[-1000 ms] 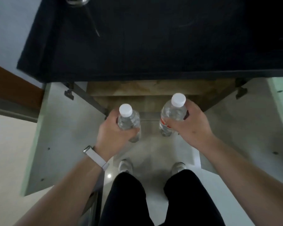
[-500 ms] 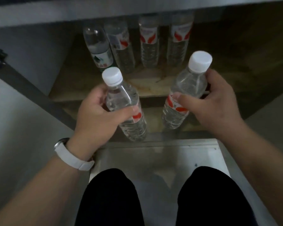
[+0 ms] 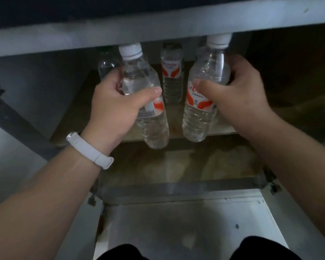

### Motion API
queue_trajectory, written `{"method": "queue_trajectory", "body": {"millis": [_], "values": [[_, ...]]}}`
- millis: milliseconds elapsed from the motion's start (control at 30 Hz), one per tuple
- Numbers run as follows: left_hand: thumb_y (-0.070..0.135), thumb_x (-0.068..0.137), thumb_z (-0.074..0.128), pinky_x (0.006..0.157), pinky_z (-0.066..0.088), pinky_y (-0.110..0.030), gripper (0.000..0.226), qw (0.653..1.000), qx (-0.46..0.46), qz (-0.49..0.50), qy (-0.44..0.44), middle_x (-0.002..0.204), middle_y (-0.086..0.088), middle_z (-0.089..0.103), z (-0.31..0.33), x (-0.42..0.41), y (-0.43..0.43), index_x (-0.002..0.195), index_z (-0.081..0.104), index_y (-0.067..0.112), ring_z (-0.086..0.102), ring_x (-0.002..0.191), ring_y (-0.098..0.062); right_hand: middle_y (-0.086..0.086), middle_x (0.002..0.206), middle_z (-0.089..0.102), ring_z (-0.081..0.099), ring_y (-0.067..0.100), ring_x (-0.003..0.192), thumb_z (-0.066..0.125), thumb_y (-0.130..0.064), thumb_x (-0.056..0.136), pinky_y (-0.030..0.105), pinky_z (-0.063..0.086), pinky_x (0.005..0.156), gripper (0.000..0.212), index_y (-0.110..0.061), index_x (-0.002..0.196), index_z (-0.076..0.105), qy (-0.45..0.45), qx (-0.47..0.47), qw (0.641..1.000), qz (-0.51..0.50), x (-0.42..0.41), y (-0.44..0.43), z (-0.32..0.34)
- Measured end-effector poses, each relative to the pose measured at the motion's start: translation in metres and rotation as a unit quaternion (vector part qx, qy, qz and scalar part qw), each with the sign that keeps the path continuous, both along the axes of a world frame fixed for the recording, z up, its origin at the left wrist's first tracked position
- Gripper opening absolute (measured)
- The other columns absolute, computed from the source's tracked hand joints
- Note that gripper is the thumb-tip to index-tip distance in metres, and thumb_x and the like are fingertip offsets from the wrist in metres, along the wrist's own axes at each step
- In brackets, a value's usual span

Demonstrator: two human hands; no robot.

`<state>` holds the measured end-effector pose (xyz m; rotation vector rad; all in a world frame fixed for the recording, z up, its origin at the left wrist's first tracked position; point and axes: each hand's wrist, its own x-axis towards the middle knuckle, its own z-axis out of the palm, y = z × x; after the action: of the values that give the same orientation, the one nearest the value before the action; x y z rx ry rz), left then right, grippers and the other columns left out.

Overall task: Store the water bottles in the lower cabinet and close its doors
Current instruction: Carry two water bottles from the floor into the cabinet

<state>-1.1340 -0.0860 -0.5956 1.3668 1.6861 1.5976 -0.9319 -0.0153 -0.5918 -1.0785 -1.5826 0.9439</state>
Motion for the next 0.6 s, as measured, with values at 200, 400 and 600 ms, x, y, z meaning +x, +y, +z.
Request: {"method": "queue_trajectory", "body": {"millis": [200, 400, 600], "values": [[0.030, 0.076, 0.086, 0.091, 0.058, -0.038, 0.044, 1.000, -0.013, 0.013, 0.002, 0.107, 0.016, 0.075, 0.001, -0.003, 0.039, 0.115, 0.067, 0.031, 0.071, 0.098, -0.002, -0.020, 0.108, 0.058, 0.057, -0.002, 0.095, 0.081, -0.036, 0.076, 0.015, 0.044, 0.069, 0.053, -0.038, 0.120, 0.052, 0.009, -0.014, 1.000, -0.014, -0.024, 0.031, -0.004], [0.033, 0.078, 0.084, 0.090, 0.058, -0.034, 0.042, 0.999, -0.045, 0.012, 0.001, 0.103, 0.020, 0.074, -0.010, -0.007, 0.062, 0.116, 0.066, 0.036, 0.070, 0.093, 0.003, -0.015, 0.124, 0.055, 0.050, 0.004, 0.106, 0.081, -0.043, 0.075, 0.017, 0.041, 0.072, 0.064, -0.034, 0.130, 0.050, -0.022, -0.020, 1.000, -0.008, -0.042, 0.056, -0.022], [0.037, 0.082, 0.082, 0.092, 0.053, -0.025, 0.053, 0.999, -0.031, 0.026, 0.019, 0.119, 0.020, 0.067, -0.029, -0.006, 0.065, 0.128, 0.056, 0.039, 0.063, 0.106, 0.004, -0.029, 0.105, 0.054, 0.051, -0.014, 0.086, 0.082, -0.038, 0.076, 0.008, 0.039, 0.067, 0.069, -0.037, 0.134, 0.044, -0.023, -0.042, 0.998, 0.029, -0.035, 0.059, -0.046]]}}
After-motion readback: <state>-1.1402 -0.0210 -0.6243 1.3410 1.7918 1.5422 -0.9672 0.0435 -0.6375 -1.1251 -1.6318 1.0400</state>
